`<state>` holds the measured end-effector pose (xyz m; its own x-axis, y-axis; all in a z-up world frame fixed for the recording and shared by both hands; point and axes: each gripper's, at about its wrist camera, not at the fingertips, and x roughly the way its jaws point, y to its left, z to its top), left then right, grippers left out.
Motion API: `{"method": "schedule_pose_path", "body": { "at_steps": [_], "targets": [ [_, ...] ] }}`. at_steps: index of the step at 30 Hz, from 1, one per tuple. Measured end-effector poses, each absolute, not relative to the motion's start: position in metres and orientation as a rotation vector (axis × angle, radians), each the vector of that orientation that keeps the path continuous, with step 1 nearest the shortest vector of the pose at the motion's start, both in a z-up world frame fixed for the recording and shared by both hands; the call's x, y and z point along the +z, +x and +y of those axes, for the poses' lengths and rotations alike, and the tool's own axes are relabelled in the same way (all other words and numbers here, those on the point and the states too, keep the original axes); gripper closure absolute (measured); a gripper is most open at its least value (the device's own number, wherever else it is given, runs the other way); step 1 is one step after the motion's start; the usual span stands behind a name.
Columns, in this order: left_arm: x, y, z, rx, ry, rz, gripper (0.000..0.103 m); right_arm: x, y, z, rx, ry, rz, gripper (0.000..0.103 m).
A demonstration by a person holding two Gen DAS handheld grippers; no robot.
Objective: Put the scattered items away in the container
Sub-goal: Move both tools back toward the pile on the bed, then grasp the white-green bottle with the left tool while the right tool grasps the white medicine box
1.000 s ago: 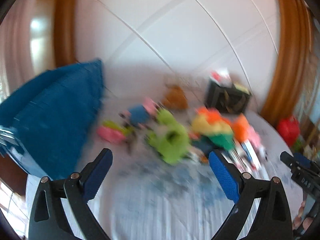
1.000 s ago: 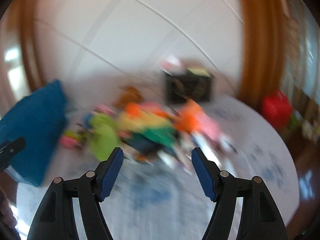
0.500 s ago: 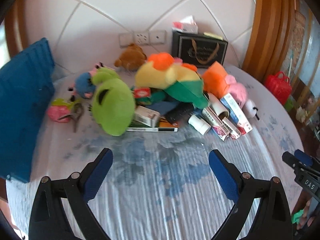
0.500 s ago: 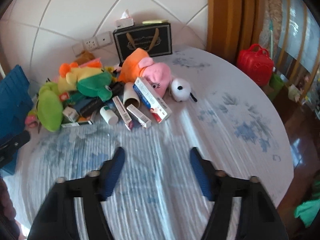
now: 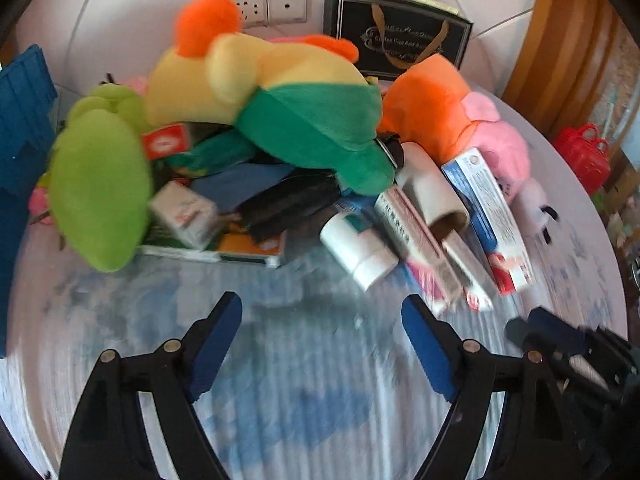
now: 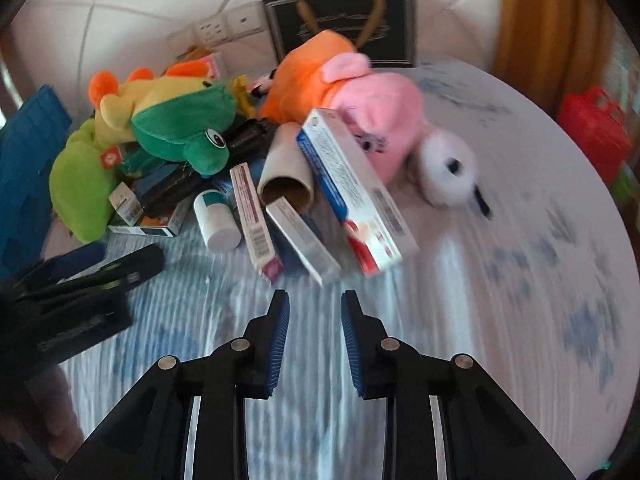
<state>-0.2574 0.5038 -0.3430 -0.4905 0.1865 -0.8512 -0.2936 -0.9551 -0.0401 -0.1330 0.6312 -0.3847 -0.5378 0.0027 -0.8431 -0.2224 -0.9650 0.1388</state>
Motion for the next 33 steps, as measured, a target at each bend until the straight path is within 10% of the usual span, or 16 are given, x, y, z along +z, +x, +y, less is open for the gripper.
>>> {"method": "schedule_pose_path", "body": {
  "at_steps": [8,15,33],
  "targets": [
    [-0.382,-0.288,0.535,2.512,-1.485,0.179,0.022,-0.403,-0.156,0.644,2.701,-1.521,0.313,0.075],
    [-0.394,-0.28,0.52,2.495,-1.528,0.176,0.059,-0.42,-0.167,0.642,2.727,-1.565,0.318,0.079],
    [-0.381,-0.277,0.514,2.442,-1.45,0.254,0.055,-0.419,-0.165,0.645,2.718,-1.546,0.419,0.074]
  ]
}}
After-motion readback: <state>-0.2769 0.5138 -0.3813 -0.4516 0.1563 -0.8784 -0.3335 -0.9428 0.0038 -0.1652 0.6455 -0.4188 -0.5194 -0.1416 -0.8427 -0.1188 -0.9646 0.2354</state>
